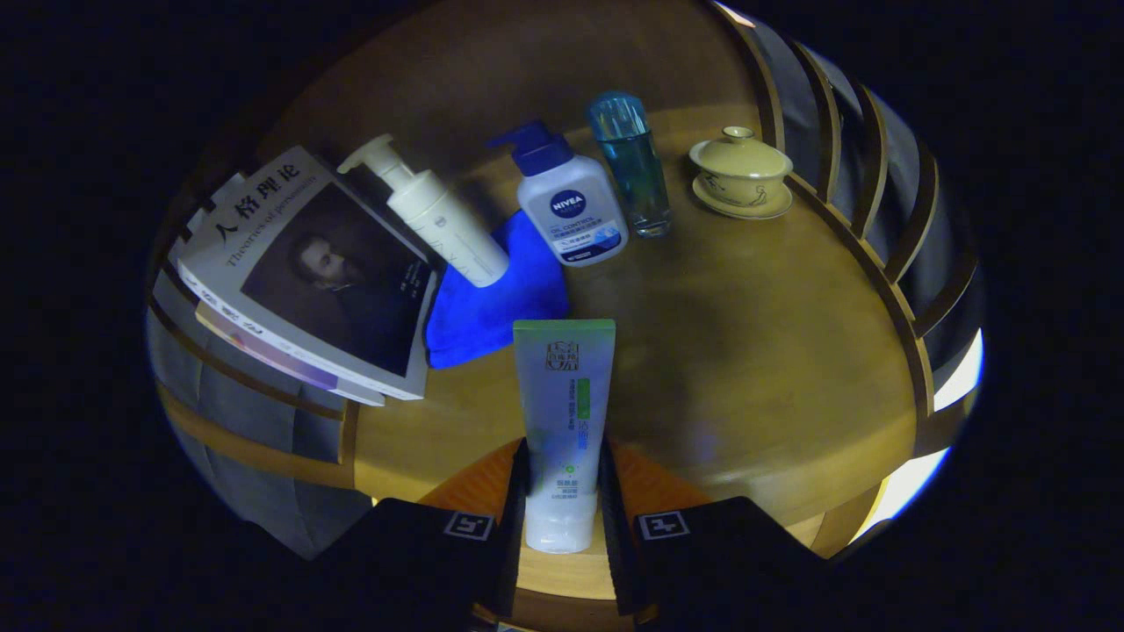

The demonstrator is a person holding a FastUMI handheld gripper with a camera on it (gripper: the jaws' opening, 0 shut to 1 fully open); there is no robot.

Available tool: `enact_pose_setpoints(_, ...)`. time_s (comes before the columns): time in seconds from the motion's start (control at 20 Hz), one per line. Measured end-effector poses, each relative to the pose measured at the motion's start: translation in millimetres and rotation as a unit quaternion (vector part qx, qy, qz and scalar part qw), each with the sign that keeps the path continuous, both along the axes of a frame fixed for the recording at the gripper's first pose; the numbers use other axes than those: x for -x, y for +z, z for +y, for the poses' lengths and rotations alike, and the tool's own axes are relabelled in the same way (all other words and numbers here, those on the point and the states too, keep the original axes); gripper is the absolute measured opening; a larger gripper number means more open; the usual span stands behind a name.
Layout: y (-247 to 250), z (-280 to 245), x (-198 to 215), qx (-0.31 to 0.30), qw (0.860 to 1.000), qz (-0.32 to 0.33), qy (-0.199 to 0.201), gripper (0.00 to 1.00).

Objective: Pull open the drawer, take out the items inside it, and place them on the countertop above the cabinet.

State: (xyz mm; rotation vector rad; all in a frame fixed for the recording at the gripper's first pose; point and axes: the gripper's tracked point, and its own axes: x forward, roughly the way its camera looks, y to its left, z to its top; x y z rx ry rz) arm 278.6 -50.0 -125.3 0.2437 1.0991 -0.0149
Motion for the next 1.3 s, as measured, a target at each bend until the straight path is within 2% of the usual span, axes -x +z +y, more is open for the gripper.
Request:
enact_pose_setpoints(0.1,-5.4,-1.3,2.9,0.006,1.0,0.011,0.004,0.49)
enact_pose_setpoints(0.3,0.7,6.3,0.8,0.0,1.0,-0.007,0.004,0.58)
enact_pose_setpoints(0.5,25.8,7.9,18.8,0.02,0.998,-0.049,0.026,1.0)
enact_pose_setpoints(0.7,53.7,22.5,42.6,0.011,0.992,-0.121,0.043,0.98)
enact_pose_setpoints(0.85,77.8,26.3,72.8,0.032,0.98,-0.185,0.063,0.98)
enact_pose_setpoints(1.0,98.3,40.9,109.5,0.028,0.965,-0.25,0.075,0.98)
enact_pose_setpoints(1.15,117.3,49.6,142.0,0.032,0.944,-0.32,0.076,0.98)
enact_pose_setpoints(1.3,120.0,47.0,171.2,0.086,0.92,-0.372,0.089,0.98)
